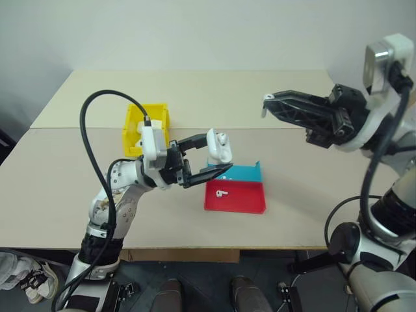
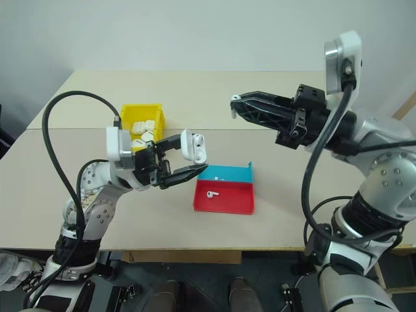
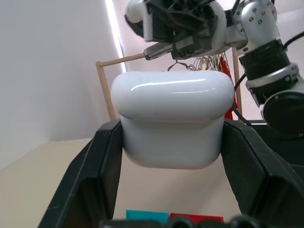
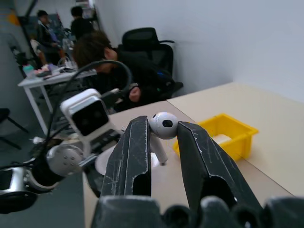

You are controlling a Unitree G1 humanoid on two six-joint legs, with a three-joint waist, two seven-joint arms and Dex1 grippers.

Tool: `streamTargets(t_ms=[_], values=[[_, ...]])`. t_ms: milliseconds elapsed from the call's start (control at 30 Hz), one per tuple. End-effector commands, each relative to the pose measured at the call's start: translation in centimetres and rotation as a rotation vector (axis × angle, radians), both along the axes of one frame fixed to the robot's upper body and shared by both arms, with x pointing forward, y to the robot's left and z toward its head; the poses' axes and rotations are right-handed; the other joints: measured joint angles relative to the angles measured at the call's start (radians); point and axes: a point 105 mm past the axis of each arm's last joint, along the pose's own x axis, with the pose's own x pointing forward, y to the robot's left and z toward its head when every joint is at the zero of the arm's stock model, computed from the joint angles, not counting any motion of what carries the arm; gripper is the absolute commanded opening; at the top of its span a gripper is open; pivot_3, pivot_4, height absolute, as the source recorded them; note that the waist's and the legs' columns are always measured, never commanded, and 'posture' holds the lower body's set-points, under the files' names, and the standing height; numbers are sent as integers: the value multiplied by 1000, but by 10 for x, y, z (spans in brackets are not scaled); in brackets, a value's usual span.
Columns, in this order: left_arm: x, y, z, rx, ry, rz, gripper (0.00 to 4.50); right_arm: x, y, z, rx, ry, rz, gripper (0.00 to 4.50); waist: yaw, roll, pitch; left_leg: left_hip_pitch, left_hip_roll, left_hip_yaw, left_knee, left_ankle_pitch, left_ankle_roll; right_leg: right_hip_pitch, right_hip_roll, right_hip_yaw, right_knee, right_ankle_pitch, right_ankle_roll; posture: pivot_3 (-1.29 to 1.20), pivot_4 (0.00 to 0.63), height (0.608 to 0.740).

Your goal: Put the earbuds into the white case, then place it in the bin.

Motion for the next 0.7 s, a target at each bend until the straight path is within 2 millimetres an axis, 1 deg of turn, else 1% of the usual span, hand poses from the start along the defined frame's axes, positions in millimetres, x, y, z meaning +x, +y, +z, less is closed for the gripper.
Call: streamTargets(t_ms=[33,100,267,400,700], values=[[-9,-4,14,-30,-42,-41,2774,-23,11,0,20,-100,70,809,0,0,0,0,0,0,0,0,0,0,0,0,-1,0,0,0,150,740],[-10,-5,13,-25,-39,-44,2774,-25,18,-5,11,-104,89,809,0,0,0,-1,-1,0,0,0,0,0,-1,0,-1,0,0,0,150,740],[-14,-7,10,-23,-49,-54,2774,-29,28,-8,18,-104,149,809,-1,0,0,0,0,0,0,0,0,0,0,0,-1,0,0,0,150,740],[-17,-9,9,-31,-56,-60,2774,-33,31,-11,23,-134,180,809,0,0,0,0,0,0,0,0,0,0,0,0,-2,0,0,0,150,740],[-21,-9,9,-51,-57,-59,2774,-30,36,-21,-17,-131,181,809,0,0,0,0,0,0,0,0,0,0,0,0,-2,0,0,0,150,740]])
